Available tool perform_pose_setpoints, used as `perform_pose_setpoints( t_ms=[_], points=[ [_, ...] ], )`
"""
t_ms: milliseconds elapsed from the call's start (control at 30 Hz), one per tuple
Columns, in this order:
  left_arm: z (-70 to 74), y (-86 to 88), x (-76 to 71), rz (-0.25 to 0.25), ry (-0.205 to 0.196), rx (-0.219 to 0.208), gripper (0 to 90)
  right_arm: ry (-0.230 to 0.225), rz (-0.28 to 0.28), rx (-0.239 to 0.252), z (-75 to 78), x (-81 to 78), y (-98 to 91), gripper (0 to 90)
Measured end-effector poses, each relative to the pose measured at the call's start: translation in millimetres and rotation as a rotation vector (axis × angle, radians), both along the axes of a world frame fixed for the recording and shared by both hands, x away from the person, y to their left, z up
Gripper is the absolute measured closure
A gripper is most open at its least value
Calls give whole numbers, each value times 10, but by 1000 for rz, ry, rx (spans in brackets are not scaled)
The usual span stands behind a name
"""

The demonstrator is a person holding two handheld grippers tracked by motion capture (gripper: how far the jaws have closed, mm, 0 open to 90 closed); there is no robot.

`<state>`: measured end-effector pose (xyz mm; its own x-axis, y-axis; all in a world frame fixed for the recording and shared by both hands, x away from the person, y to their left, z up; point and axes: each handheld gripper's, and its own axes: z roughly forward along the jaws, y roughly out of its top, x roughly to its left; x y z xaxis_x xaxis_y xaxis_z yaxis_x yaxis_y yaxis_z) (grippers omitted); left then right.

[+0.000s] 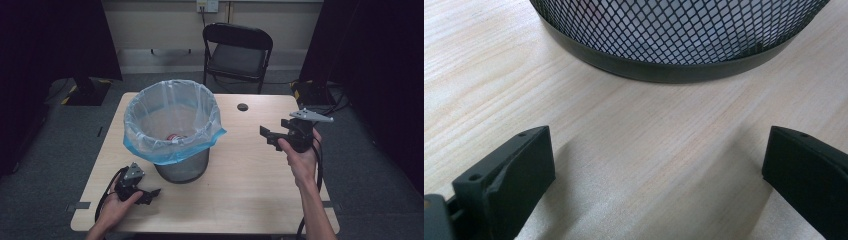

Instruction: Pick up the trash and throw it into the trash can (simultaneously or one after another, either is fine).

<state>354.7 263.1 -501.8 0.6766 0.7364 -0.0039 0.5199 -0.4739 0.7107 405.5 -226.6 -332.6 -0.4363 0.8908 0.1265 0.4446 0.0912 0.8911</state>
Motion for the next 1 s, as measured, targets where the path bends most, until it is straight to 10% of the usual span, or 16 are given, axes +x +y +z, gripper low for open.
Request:
perform_pose_setpoints(
  t_ms=[1000],
  points=[
    [1, -1, -7, 7, -1, 5, 0, 156, -56, -122, -882, -403, -271, 144]
  ],
)
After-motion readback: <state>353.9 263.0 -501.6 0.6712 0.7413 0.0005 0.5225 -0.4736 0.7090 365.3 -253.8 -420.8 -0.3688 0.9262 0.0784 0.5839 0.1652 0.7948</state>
